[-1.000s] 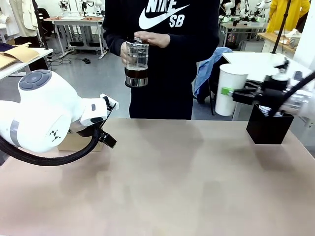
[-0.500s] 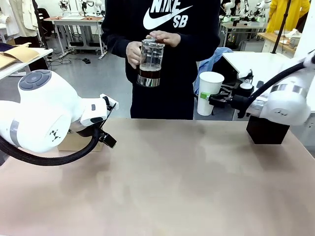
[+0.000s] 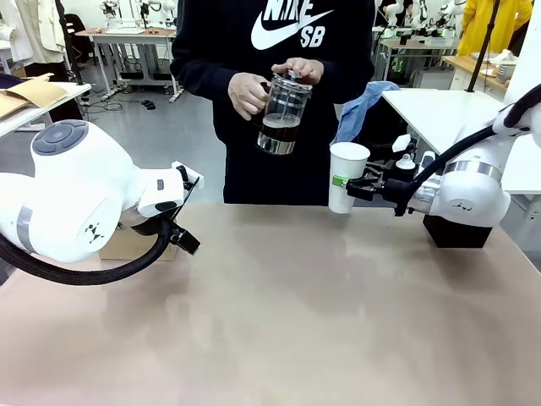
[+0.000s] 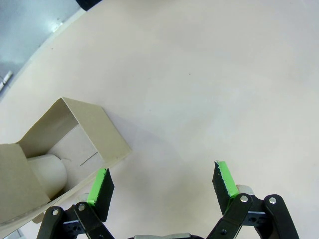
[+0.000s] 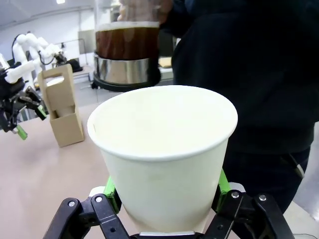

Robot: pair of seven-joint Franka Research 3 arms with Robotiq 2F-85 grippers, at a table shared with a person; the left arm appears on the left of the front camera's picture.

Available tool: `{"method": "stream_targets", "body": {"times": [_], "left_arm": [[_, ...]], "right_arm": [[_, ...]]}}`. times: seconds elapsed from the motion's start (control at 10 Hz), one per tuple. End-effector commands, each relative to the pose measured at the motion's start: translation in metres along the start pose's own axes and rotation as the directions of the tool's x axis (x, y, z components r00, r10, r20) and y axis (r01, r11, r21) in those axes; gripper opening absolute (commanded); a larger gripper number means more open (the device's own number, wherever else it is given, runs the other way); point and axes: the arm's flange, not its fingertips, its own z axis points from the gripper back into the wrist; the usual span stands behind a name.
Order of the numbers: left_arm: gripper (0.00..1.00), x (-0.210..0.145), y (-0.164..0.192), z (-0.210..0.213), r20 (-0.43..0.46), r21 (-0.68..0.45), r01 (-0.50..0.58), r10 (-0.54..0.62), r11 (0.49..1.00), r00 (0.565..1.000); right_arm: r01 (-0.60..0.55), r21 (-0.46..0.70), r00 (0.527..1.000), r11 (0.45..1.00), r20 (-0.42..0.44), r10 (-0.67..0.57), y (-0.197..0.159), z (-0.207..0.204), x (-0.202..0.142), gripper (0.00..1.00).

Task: Pour a drink into a cup and package it in a carrier.
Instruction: Pick up the 600 ml Paper Cup and place it in the middle top area of the table, then when a person places the Paper Cup Lid on the 600 ml Paper Cup , lift the 600 ml Paper Cup.

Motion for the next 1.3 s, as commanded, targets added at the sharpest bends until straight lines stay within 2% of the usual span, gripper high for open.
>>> {"method": "stream_targets", "body": {"times": [0.0,1.2], "left_arm": [[1.0,-0.0002,0.0007,0.0003,0.001,-0.002,-0.002,0.002,1.0,1.0],[1.0,-0.0002,0.0007,0.0003,0.001,-0.002,-0.002,0.002,1.0,1.0]], "right_arm": [[-0.005,-0.022,1.0,1.0,0.015,0.006,-0.0031,0.0021,0.002,0.81],[-0.005,-0.022,1.0,1.0,0.015,0.006,-0.0031,0.0021,0.002,0.81]]}}
